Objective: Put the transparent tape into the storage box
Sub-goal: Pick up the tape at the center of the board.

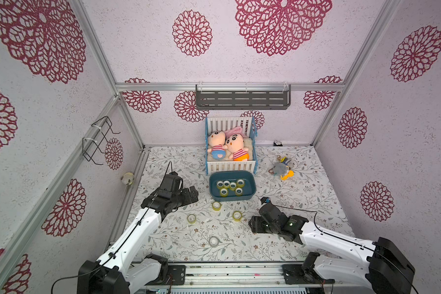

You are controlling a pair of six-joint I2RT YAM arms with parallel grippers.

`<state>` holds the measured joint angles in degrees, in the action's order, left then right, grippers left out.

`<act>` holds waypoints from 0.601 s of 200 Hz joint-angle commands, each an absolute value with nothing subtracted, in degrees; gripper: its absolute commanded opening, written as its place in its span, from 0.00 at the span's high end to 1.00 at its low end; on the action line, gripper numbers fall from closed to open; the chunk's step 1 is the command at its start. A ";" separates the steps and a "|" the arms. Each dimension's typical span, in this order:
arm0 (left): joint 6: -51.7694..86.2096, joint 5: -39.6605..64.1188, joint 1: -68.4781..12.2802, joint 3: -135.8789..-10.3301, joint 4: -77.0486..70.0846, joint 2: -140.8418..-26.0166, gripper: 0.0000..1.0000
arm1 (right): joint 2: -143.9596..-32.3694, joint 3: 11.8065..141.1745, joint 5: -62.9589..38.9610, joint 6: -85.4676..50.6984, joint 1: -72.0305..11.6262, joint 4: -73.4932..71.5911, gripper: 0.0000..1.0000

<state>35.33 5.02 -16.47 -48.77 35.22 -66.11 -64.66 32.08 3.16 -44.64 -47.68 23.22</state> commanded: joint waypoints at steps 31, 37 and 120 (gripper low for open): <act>35.62 4.95 -16.78 -49.33 38.89 -63.44 0.03 | -61.72 33.19 6.49 -44.60 -48.11 22.86 0.31; 36.46 5.44 -16.81 -48.17 37.49 -62.63 0.03 | -62.28 33.51 6.59 -44.60 -48.08 23.11 0.31; 33.75 1.70 -16.96 -49.22 37.92 -59.31 0.03 | -82.99 47.23 6.66 -43.67 -48.94 19.38 0.32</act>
<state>35.57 4.73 -16.62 -47.97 38.17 -61.23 -80.14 41.32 4.19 -44.16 -48.42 21.52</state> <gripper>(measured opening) 0.972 0.678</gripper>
